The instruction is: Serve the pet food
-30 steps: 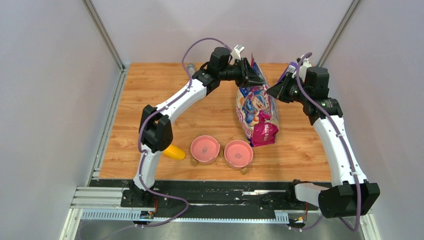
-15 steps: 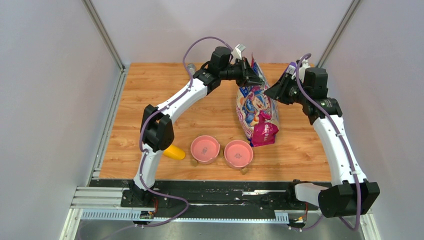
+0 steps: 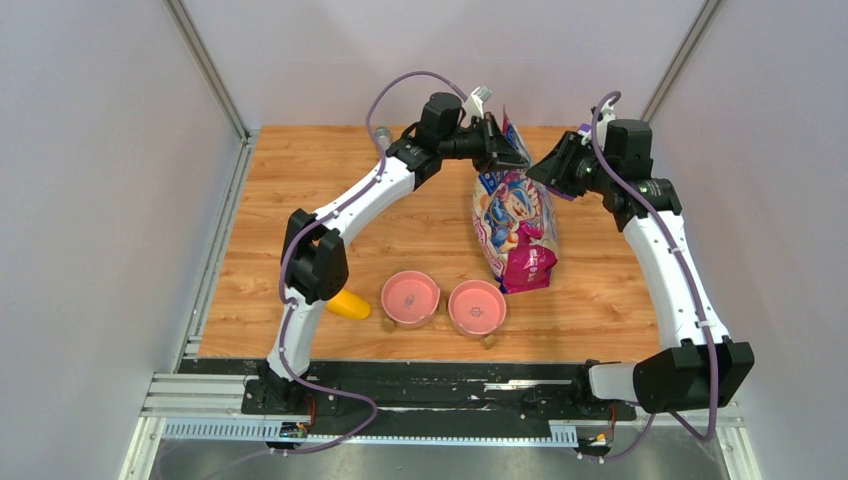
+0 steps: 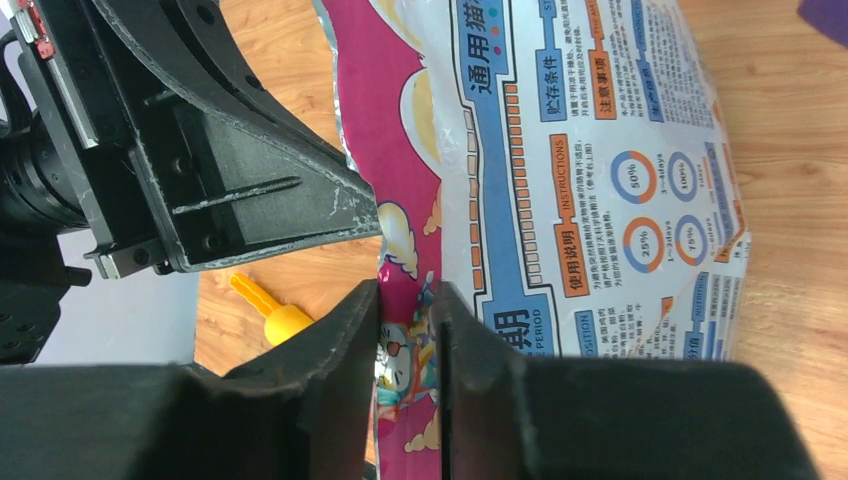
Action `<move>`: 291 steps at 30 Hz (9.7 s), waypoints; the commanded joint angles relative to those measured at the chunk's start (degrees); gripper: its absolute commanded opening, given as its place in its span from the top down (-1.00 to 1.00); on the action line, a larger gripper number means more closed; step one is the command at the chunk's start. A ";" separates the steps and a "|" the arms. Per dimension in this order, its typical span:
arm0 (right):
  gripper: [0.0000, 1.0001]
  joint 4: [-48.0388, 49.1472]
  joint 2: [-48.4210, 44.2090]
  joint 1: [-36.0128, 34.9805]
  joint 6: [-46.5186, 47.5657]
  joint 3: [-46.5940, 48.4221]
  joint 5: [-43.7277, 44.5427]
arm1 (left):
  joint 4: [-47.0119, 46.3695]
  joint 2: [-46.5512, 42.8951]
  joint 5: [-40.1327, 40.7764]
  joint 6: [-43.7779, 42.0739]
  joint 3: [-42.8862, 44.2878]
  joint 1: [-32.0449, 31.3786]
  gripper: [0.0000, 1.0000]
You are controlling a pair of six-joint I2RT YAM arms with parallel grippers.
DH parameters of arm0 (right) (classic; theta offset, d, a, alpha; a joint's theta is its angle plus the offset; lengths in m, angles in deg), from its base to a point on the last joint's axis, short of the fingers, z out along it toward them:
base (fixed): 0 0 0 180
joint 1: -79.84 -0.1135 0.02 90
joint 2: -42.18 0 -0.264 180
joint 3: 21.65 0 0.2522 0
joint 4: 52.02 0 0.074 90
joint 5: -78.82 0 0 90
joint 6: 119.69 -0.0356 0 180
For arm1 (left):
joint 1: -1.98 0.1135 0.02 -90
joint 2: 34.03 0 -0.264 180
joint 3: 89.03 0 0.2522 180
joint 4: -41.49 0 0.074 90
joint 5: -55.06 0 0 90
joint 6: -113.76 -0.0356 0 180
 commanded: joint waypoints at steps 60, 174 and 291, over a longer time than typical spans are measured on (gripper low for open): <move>1.00 2.00 -2.23 0.07 2.49 -1.26 -6.60 | -8.18 1.80 -1.09 3.93 0.90 0.51 0.39; 1.00 8.06 0.43 2.49 8.37 1.05 9.22 | -0.24 -2.46 -2.10 -3.01 -2.19 2.66 1.00; 1.00 -6.46 1.27 -7.09 6.73 6.53 43.02 | 14.06 -9.18 9.22 -14.81 -3.77 4.08 1.00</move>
